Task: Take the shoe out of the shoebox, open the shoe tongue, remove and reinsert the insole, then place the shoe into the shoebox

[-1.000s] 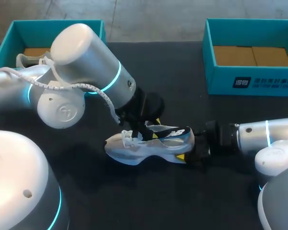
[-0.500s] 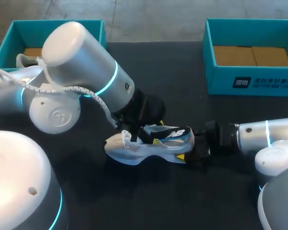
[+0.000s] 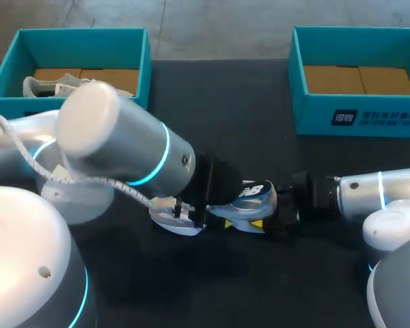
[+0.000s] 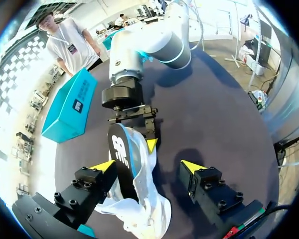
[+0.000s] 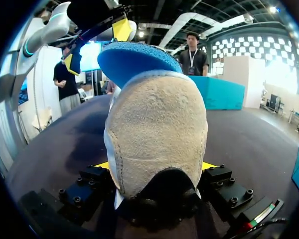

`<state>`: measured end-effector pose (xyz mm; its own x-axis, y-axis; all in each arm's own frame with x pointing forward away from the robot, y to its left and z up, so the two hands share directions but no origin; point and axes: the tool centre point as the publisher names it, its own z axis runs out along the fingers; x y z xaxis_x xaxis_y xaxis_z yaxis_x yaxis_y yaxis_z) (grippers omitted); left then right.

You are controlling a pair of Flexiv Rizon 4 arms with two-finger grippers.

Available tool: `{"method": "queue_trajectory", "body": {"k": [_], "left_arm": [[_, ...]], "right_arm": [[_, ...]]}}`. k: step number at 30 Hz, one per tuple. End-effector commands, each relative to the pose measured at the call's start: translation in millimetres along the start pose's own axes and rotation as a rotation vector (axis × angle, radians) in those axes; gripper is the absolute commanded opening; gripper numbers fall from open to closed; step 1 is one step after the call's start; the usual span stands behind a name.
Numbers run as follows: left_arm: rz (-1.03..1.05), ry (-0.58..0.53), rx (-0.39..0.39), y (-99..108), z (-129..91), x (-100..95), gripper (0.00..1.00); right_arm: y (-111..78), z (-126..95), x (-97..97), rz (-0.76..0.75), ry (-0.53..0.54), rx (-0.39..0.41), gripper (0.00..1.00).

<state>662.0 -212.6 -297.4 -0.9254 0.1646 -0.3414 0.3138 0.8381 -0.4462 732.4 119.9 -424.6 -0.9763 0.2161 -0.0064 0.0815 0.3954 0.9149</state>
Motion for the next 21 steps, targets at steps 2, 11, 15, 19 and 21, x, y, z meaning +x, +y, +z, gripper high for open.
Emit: {"method": "queue_trajectory", "body": {"k": [2,11,15,19,21], "left_arm": [[0.001,-0.052,-0.006,-3.7,14.1,3.9,0.74],[-0.023,-0.099,-0.007,-6.8,26.3,-7.3,0.67],[-0.040,-0.134,-0.010,-7.5,34.4,-9.3,0.65],[-0.054,-0.161,-0.006,-7.5,41.8,-11.4,0.64],[-0.057,-0.173,-0.007,-7.7,45.2,-11.0,0.63]], "right_arm": [[0.4,0.2,1.0,0.000,-0.001,0.004,0.00],[0.4,0.2,1.0,0.000,-0.001,0.004,0.00],[0.4,0.2,1.0,0.000,-0.001,0.004,0.00],[0.4,0.2,1.0,0.000,-0.001,0.004,0.00],[0.4,0.2,1.0,0.000,-0.001,0.004,0.00]]}}
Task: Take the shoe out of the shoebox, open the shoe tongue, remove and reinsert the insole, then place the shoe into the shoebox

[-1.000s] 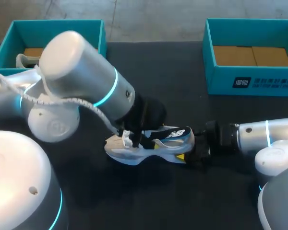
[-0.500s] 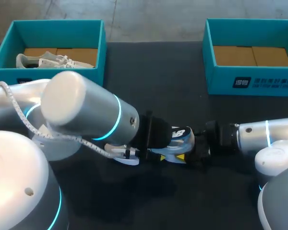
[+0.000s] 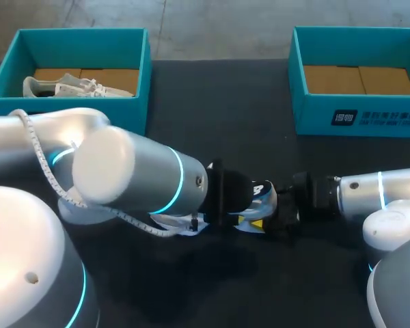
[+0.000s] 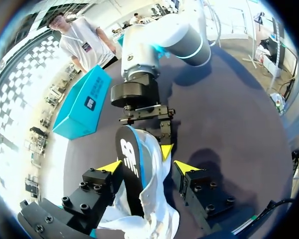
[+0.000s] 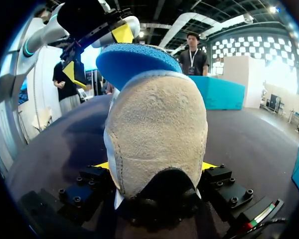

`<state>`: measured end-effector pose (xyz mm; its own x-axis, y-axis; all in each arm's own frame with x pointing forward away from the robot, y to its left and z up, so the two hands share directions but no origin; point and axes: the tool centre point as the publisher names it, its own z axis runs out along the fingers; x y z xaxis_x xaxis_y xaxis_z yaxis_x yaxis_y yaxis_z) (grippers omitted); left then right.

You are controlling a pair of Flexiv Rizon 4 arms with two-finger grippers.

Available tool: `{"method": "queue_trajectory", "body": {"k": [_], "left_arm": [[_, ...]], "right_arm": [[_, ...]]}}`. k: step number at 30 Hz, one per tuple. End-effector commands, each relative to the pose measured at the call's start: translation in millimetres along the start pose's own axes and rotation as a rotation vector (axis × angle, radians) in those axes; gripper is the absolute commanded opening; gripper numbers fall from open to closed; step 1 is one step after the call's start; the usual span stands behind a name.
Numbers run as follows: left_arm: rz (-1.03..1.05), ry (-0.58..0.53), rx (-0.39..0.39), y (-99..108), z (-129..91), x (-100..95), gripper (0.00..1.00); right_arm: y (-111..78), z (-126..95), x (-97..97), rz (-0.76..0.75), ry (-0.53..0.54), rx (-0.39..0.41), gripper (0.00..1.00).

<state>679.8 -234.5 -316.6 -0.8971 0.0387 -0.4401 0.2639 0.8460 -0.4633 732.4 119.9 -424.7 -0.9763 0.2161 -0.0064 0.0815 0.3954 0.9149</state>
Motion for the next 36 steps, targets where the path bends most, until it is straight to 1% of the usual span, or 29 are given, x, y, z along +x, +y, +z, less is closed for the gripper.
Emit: {"method": "queue_trajectory", "body": {"k": [1,4,8,11,14,16,21,24,29,36], "left_arm": [[-0.005,-0.028,-0.002,-3.4,15.0,5.4,0.62],[-0.009,-0.054,-0.001,-3.1,17.3,6.9,0.59],[-0.007,-0.091,-0.005,-2.9,20.0,8.1,0.60],[-0.006,-0.111,-0.006,-3.2,21.2,8.7,0.57],[-0.002,-0.137,-0.012,-4.2,24.0,7.0,0.58],[-0.002,-0.150,-0.013,-4.7,25.7,5.0,0.58],[-0.008,-0.173,-0.014,-4.8,28.0,-2.3,0.53],[-0.012,-0.194,-0.020,-4.9,30.5,-6.3,0.53],[-0.022,-0.199,-0.024,-3.8,35.9,-12.9,0.50],[-0.031,-0.212,-0.026,-3.6,40.3,-23.8,0.49]], "right_arm": [[0.4,0.2,1.0,0.000,-0.001,0.004,0.00],[0.4,0.2,1.0,0.000,-0.001,0.004,0.00],[0.4,0.2,1.0,0.000,-0.001,0.004,0.00],[0.4,0.2,1.0,0.000,-0.001,0.004,0.00],[0.4,0.2,1.0,0.000,-0.001,0.004,0.00],[0.4,0.2,1.0,0.000,-0.001,0.004,0.00],[0.4,0.2,1.0,0.000,-0.001,0.004,0.00],[0.4,0.2,1.0,0.000,-0.001,0.004,0.00],[0.4,0.2,1.0,0.000,-0.001,0.004,0.00],[0.4,0.2,1.0,0.000,-0.001,0.004,0.00]]}}
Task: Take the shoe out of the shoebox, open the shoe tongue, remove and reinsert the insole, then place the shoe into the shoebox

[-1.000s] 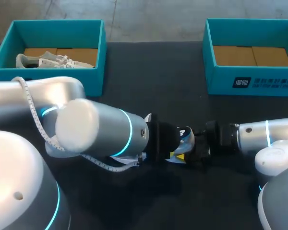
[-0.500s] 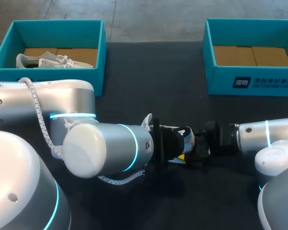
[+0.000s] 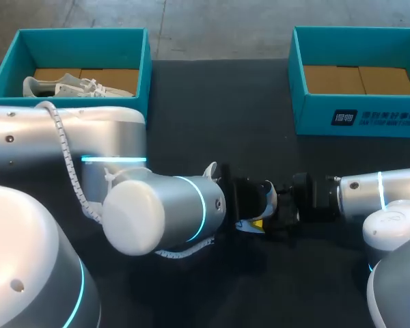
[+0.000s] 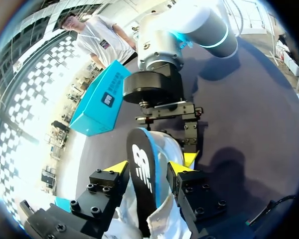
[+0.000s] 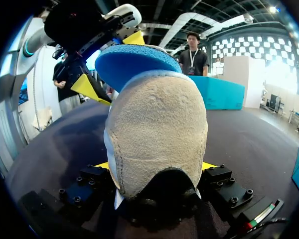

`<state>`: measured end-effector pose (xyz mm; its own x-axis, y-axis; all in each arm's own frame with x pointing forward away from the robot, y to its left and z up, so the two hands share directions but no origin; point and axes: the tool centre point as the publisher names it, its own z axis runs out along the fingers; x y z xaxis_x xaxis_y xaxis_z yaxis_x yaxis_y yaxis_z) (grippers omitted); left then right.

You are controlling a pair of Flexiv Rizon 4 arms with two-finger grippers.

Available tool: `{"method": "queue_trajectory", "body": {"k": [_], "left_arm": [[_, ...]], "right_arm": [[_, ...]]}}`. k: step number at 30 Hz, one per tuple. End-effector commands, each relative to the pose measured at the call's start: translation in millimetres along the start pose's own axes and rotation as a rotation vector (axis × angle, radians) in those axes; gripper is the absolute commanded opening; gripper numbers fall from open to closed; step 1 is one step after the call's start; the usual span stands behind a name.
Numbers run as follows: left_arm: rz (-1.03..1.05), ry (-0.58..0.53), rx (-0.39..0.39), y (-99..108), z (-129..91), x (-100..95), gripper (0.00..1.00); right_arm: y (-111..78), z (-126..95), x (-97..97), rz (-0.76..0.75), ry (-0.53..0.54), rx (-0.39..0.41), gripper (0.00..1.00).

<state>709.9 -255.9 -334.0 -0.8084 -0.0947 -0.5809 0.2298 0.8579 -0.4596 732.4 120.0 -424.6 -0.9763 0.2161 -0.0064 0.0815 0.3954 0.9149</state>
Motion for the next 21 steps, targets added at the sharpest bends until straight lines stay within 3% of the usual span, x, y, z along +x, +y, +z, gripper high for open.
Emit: {"method": "queue_trajectory", "body": {"k": [1,13,21], "left_arm": [[-0.007,0.001,-0.001,-1.4,6.8,-3.3,0.49],[-0.014,-0.012,-0.019,-0.4,18.4,-5.3,0.41],[-0.018,-0.022,-0.036,2.3,22.6,-6.0,0.27]], "right_arm": [[0.4,0.2,1.0,0.000,-0.001,0.004,0.00],[0.4,0.2,1.0,0.000,-0.001,0.004,0.00],[0.4,0.2,1.0,0.000,-0.001,0.004,0.00]]}}
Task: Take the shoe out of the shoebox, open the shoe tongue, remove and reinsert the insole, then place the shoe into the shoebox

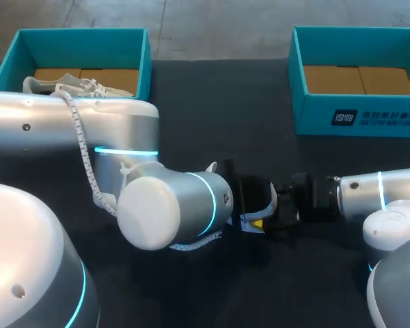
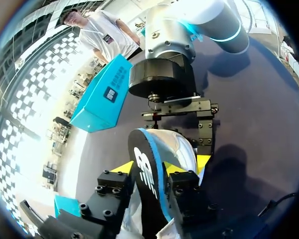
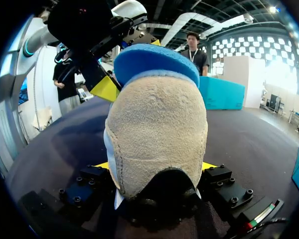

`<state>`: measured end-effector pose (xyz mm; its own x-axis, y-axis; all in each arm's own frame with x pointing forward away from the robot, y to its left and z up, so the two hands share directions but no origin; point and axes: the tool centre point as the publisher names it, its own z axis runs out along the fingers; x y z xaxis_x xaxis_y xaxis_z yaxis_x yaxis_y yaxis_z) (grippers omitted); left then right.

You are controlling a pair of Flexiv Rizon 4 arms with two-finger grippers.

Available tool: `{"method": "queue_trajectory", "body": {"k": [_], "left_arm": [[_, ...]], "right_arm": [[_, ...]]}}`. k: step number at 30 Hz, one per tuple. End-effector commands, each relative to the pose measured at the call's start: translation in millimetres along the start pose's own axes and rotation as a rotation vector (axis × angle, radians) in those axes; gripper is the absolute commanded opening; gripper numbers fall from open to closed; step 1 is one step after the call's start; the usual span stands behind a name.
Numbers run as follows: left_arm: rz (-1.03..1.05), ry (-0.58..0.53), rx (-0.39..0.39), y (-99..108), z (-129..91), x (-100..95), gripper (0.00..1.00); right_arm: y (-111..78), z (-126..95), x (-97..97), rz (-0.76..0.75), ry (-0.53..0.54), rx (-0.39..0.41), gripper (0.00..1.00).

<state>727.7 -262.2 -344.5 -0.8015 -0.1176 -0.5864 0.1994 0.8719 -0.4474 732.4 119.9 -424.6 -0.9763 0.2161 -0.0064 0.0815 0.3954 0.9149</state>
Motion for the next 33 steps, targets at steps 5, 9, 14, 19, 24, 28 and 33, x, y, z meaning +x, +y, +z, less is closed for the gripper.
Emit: {"method": "queue_trajectory", "body": {"k": [5,9,14,19,24,28,33], "left_arm": [[-0.007,-0.007,-0.003,-0.4,1.4,1.5,0.05],[-0.011,-0.010,-0.001,0.4,-0.7,0.8,0.00],[-0.014,-0.012,0.014,0.1,-6.9,0.7,0.00],[-0.021,0.000,0.046,-4.1,-16.7,-0.9,0.00],[-0.037,0.026,0.098,-13.1,-28.9,-4.8,0.00],[-0.055,0.040,0.130,-19.4,-38.2,-9.2,0.00],[-0.073,0.053,0.162,-26.6,-50.7,-14.4,0.00]], "right_arm": [[0.4,0.2,1.0,0.000,-0.001,0.004,0.00],[0.4,0.2,1.0,0.000,-0.001,0.004,0.00],[0.4,0.2,1.0,0.000,-0.001,0.004,0.00],[0.4,0.2,1.0,0.000,-0.001,0.004,0.00],[0.4,0.2,1.0,0.000,-0.001,0.004,0.00],[0.4,0.2,1.0,0.000,-0.001,0.004,0.00],[0.4,0.2,1.0,0.000,-0.001,0.004,0.00]]}}
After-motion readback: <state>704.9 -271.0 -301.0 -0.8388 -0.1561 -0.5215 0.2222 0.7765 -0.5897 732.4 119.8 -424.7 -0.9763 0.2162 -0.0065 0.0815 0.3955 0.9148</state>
